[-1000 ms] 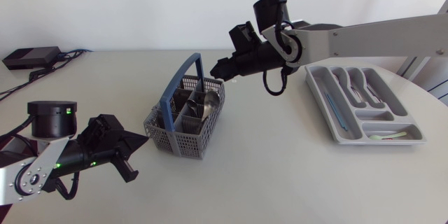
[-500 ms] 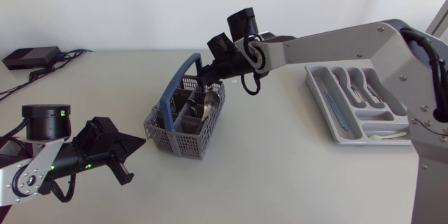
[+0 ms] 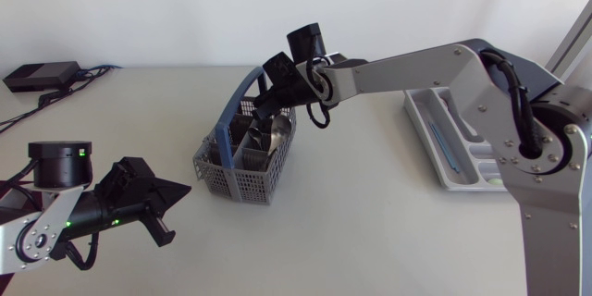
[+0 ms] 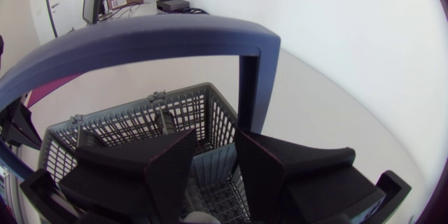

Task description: Sort the cutlery from the basket into the organizer compartments.

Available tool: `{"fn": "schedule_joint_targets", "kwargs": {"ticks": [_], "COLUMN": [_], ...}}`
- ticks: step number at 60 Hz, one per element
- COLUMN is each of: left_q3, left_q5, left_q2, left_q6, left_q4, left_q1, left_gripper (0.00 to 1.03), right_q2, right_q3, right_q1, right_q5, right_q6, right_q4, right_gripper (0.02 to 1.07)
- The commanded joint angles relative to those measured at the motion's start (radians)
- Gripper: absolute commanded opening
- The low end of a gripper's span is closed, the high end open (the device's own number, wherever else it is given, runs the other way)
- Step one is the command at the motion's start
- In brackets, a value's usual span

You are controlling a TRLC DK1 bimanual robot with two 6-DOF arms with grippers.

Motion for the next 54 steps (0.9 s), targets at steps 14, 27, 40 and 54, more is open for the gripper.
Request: {"fn": "schedule_joint_targets", "kwargs": {"ticks": [14,27,40,54], "left_q3": [-0.011,-0.011,-0.01,-0.007], "left_q5": [0.009,0.009,0.009,0.009], "left_q2": [0.009,0.009,0.009,0.023], "left_q6": [0.025,0.02,0.025,0.026], "left_q4": [0.007,0.01,0.01,0.015], "left_q1": [0.003,-0.004,0.009,0.009], "left_gripper": [0.03,0.03,0.03,0.03], "right_q2": [-0.085,-0.048,0.015,0.087], "right_q3": [-0.079,-0.03,0.05,0.124], "right_q1": [-0.038,-0.038,-0.018,-0.006], "right_q5": [0.024,0.026,0.026,0.026], "right_q6": [-0.042,-0.042,-0.042,-0.05], "right_q4": [0.031,0.04,0.043,0.029], "right_gripper": [0.46,0.46,0.46,0.43]}}
